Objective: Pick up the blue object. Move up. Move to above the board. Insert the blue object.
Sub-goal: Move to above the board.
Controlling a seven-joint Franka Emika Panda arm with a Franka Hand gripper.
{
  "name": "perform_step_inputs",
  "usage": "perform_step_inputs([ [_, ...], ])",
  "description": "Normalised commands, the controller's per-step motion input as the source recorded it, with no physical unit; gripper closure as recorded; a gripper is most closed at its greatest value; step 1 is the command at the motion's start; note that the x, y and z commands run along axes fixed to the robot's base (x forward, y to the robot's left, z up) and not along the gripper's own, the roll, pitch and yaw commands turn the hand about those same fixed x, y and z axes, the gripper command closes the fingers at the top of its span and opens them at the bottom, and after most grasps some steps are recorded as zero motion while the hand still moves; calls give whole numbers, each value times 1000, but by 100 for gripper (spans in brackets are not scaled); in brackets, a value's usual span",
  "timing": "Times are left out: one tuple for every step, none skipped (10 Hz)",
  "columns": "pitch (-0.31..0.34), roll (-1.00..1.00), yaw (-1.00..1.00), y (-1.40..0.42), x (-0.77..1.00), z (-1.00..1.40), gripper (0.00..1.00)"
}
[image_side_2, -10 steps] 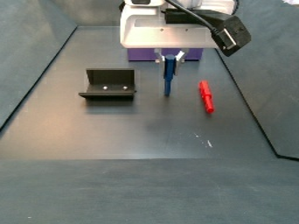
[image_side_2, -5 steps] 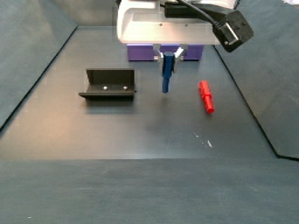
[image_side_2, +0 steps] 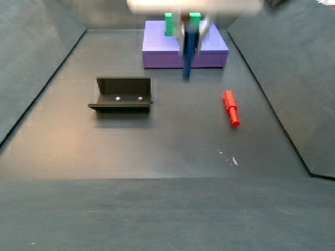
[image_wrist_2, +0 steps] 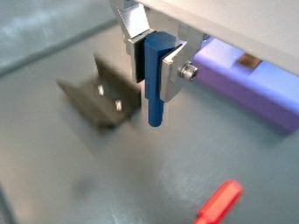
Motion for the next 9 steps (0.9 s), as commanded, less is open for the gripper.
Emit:
perform_step_inputs([
  [36,33,6,3,-44,1400,100],
  [49,25,8,-5,34,1400,100],
  [97,10,5,4,36,960,100],
  [106,5,3,-1,20,709,100],
  [58,11,6,-2,35,239,100],
  [51,9,2,-1,29,185,100],
  [363,129,-232,-1400,27,209,100],
  [343,142,-199,-1400,29,195,100],
  [288,136,-106,-1400,37,201,100],
])
